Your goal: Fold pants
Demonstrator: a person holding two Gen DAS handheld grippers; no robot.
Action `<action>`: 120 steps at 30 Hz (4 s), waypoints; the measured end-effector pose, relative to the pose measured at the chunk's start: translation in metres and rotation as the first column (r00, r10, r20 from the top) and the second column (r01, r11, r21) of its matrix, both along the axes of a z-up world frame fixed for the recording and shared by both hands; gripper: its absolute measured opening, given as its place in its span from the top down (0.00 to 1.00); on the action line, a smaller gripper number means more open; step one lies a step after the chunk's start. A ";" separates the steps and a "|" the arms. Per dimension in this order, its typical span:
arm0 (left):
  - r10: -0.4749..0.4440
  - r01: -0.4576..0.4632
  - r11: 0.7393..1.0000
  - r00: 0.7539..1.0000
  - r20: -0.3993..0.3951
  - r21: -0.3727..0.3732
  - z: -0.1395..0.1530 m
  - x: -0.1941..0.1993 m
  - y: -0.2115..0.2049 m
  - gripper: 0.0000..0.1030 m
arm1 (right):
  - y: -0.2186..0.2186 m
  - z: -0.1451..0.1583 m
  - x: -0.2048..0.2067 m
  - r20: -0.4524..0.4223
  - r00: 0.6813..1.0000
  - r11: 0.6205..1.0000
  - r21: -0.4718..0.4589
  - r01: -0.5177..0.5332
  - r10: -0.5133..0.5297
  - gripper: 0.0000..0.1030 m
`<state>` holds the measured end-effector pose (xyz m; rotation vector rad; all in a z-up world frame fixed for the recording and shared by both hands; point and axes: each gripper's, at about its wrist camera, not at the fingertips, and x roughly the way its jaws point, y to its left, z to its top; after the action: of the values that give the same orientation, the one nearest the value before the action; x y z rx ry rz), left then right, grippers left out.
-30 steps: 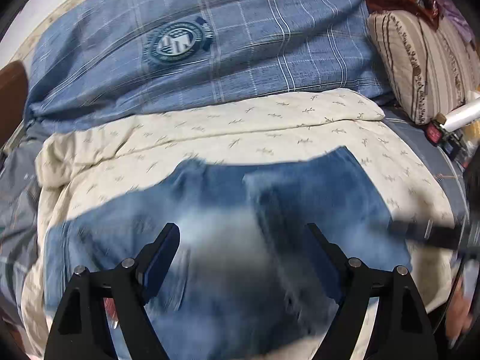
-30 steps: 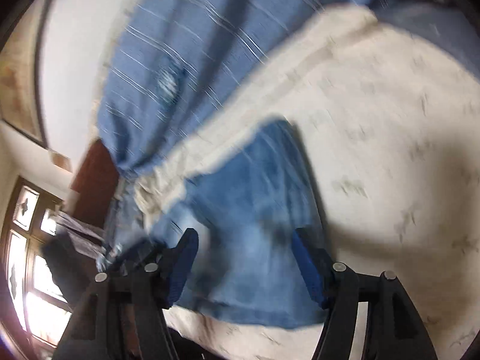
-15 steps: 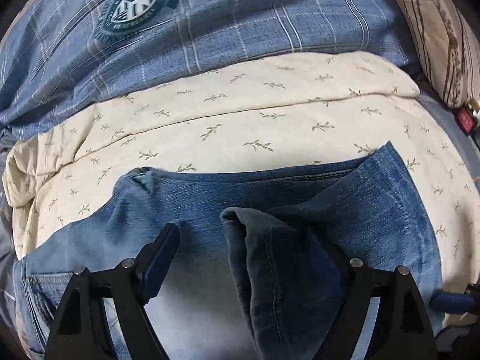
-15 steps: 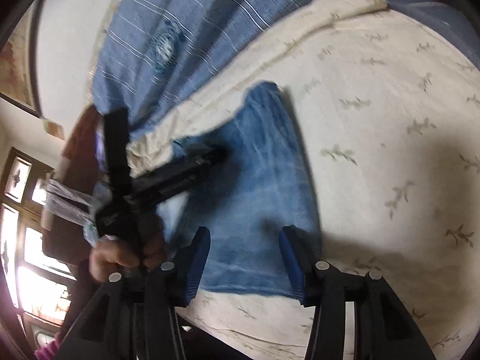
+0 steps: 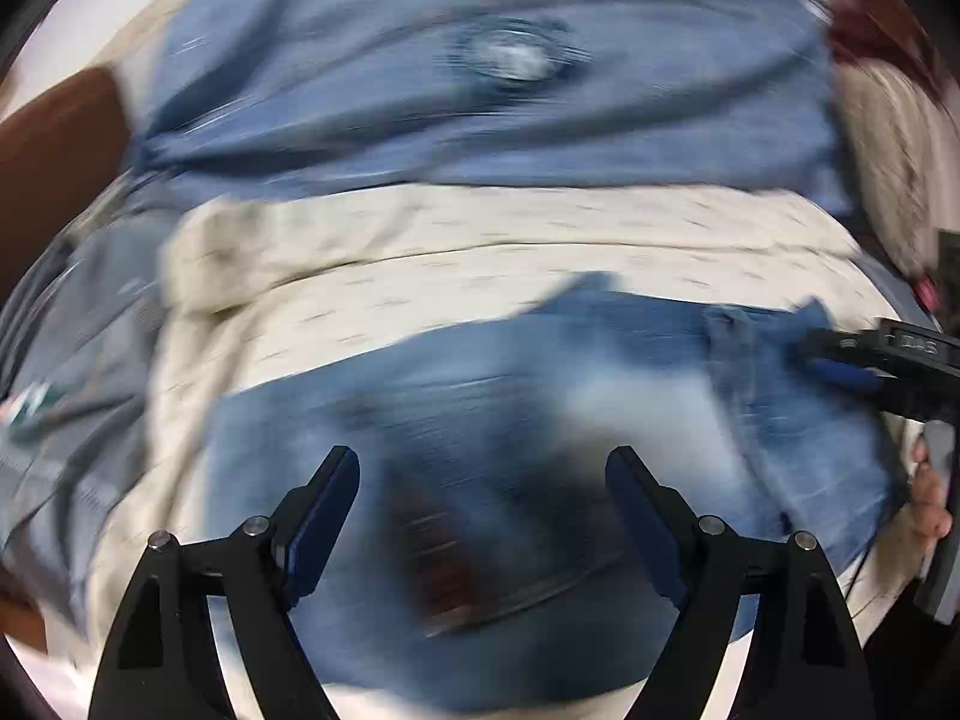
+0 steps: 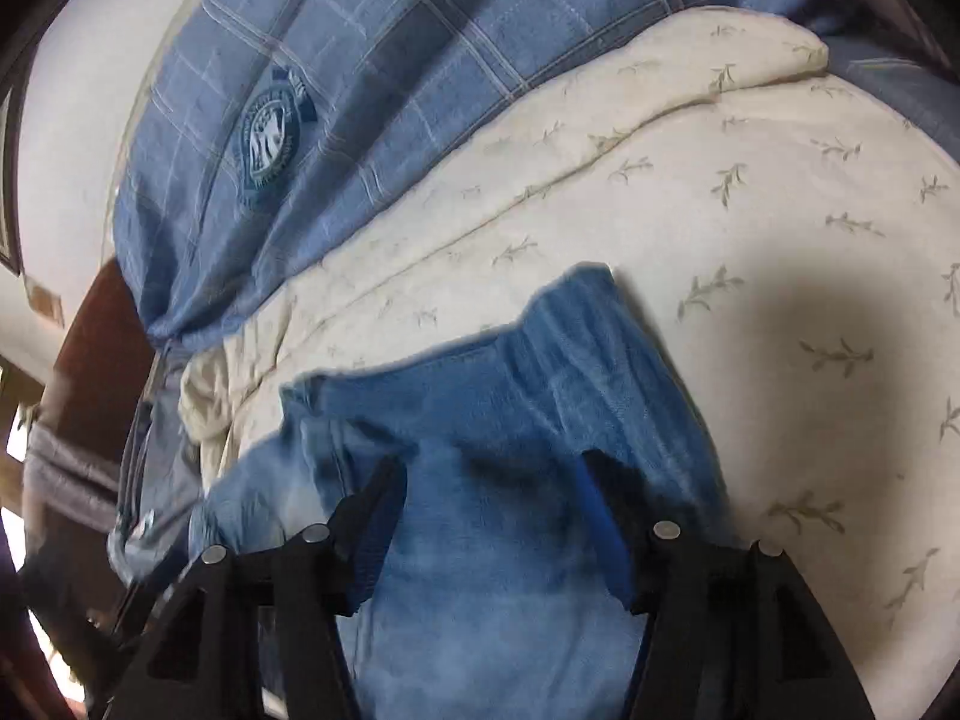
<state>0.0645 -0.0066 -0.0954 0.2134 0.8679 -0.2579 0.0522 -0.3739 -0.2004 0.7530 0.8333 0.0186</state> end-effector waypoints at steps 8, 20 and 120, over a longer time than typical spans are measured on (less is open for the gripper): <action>0.218 -0.216 0.974 0.976 0.017 -0.062 0.019 -0.007 0.112 0.17 | 0.072 0.023 -0.010 0.100 0.959 0.960 -0.118 -0.255 0.267 0.38; 0.279 -0.294 0.950 0.951 -0.130 -0.110 0.001 -0.017 0.146 0.17 | 0.114 0.028 -0.032 0.135 0.899 0.904 -0.170 -0.393 0.416 0.38; -0.458 0.470 0.878 0.880 0.122 -0.091 0.044 -0.090 -0.121 0.41 | -0.077 0.064 -0.120 0.346 0.906 0.969 0.074 0.234 -0.245 0.38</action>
<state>-0.0254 -0.1274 -0.0517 0.3214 0.6917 -0.7430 -0.0682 -0.4506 -0.1360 0.8475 0.3946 -0.0522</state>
